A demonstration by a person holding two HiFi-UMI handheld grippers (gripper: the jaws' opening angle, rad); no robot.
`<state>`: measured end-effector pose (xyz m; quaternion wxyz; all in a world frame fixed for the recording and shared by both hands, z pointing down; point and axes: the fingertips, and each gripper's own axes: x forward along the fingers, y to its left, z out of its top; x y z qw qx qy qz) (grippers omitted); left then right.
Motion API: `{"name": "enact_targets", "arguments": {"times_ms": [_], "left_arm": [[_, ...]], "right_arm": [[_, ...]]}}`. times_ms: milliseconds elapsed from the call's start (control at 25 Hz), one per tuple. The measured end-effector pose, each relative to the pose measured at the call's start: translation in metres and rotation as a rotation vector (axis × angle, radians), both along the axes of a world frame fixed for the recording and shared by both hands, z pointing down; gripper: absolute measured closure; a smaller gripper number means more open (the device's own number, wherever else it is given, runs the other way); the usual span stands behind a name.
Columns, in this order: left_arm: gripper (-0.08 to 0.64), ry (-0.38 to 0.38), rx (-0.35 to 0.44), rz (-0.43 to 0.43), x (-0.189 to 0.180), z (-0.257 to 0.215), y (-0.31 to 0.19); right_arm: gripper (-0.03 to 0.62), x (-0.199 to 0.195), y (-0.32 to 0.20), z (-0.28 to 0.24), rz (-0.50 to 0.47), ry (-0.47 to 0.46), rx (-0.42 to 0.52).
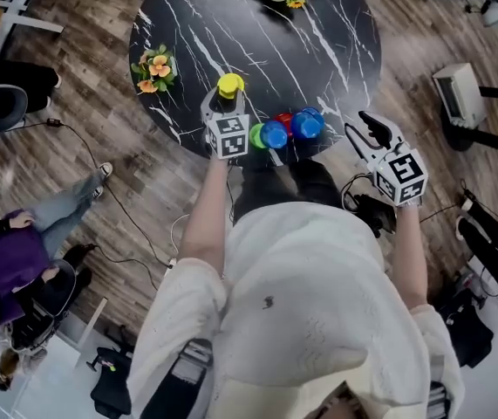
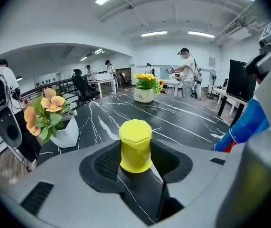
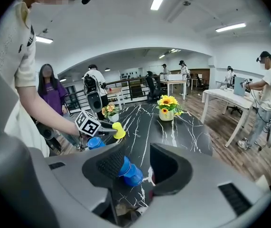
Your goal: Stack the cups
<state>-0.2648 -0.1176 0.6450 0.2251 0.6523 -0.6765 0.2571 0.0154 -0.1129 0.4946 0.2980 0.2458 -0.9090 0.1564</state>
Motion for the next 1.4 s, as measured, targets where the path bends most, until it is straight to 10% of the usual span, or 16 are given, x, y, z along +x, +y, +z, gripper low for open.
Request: {"name": "enact_targets", "arguments": {"times_ms": [800,1400], "left_arm": [[0.348,0.071,0.125,0.276,0.106,-0.174,0.060],[0.347,0.049,0.032,0.478,0.191,-0.156,0.096]], "right_arm": [[0.545,-0.013,-0.002,-0.030,-0.013,-0.121,0.103],[0.583,0.010,0.004,-0.028,0.029,-0.103,0.108]]}}
